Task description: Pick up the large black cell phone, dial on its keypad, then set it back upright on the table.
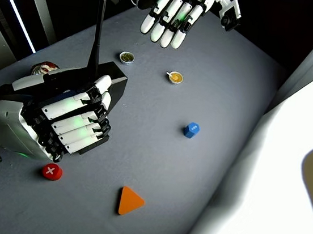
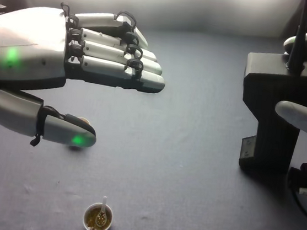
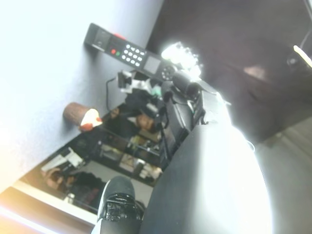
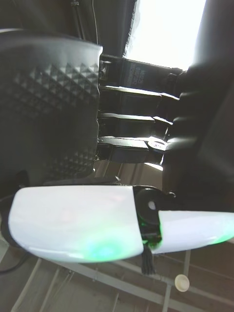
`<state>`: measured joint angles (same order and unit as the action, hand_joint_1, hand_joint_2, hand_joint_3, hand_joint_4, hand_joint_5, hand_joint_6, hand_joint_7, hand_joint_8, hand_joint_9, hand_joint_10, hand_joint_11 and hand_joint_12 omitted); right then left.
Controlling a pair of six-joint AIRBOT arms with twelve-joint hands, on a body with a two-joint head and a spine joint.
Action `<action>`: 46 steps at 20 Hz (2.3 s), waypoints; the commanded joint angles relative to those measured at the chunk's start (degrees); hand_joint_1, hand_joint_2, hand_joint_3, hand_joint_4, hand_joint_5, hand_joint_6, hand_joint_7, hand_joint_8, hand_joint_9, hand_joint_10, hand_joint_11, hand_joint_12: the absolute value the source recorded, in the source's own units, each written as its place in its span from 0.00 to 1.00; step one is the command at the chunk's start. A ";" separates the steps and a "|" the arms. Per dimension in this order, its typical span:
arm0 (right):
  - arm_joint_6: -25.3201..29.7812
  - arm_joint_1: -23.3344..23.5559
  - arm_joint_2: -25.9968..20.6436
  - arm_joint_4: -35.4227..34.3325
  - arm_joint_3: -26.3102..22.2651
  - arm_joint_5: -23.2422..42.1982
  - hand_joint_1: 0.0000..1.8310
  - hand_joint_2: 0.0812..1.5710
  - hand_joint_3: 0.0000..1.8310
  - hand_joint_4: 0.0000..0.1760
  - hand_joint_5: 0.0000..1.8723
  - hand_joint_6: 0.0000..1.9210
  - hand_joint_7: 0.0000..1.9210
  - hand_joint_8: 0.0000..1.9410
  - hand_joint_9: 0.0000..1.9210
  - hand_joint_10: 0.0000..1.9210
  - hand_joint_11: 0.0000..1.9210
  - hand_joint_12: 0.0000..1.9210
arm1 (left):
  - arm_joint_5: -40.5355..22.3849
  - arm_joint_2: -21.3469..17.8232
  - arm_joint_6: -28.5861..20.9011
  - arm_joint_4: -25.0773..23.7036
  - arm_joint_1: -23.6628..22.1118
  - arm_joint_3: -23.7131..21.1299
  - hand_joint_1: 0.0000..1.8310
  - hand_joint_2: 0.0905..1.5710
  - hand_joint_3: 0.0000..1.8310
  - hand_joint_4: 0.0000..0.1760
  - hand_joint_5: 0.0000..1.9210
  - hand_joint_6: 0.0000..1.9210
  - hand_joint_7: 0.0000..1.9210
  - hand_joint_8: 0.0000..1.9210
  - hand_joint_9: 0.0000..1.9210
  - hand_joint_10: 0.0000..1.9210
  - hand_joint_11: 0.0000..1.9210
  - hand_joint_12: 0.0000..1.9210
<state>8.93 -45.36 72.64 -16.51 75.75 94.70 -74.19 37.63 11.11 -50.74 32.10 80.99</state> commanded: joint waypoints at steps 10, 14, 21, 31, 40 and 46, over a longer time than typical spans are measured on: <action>0.44 -0.67 -2.32 0.17 -2.46 6.37 0.79 0.76 0.00 0.00 0.44 0.48 0.33 0.77 0.32 0.83 0.40 0.88 | -4.99 -0.43 0.08 4.43 -0.99 -0.50 0.02 0.82 0.00 0.00 0.15 0.00 0.18 0.00 0.19 0.00 0.01 0.44; 0.41 -0.82 -2.09 -0.56 -1.74 6.37 0.74 0.74 0.00 0.00 0.48 0.45 0.39 0.72 0.40 0.79 0.45 0.75 | -4.98 -0.44 0.08 4.33 -1.01 -0.67 0.02 0.82 0.00 0.02 0.15 0.00 0.18 0.00 0.19 0.00 0.01 0.44; 0.07 1.32 -1.81 -0.91 -1.66 6.37 0.81 0.74 0.00 0.00 0.47 0.41 0.38 0.70 0.37 0.76 0.43 0.85 | -4.97 -0.45 0.09 4.33 -1.01 -0.74 0.04 0.81 0.00 0.01 0.15 0.00 0.18 0.00 0.18 0.00 0.01 0.44; -0.25 1.95 -1.53 -1.54 -2.33 6.37 0.74 0.77 0.00 0.00 0.44 0.49 0.35 0.78 0.37 0.83 0.45 0.75 | -4.81 -0.46 0.10 4.31 -1.02 -0.95 0.04 0.80 0.00 0.01 0.15 0.00 0.18 0.00 0.18 0.00 0.01 0.45; -0.72 2.31 -1.30 -1.75 -2.91 6.37 0.81 0.74 0.00 0.00 0.46 0.43 0.37 0.71 0.36 0.77 0.44 0.85 | -4.79 -0.55 0.10 4.31 -1.04 -0.94 0.05 0.80 0.00 0.00 0.16 0.00 0.19 0.00 0.19 0.00 0.01 0.44; -0.52 2.23 -0.75 -1.74 -2.49 6.37 0.75 0.74 0.00 0.00 0.47 0.46 0.39 0.70 0.39 0.80 0.42 0.79 | -4.79 -0.69 0.08 2.95 -2.81 -0.95 0.05 0.80 0.00 0.00 0.15 0.00 0.19 0.00 0.19 0.00 0.01 0.43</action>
<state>7.29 -43.70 72.51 -18.63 72.99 93.17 -74.17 37.45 11.11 -52.14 30.61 80.49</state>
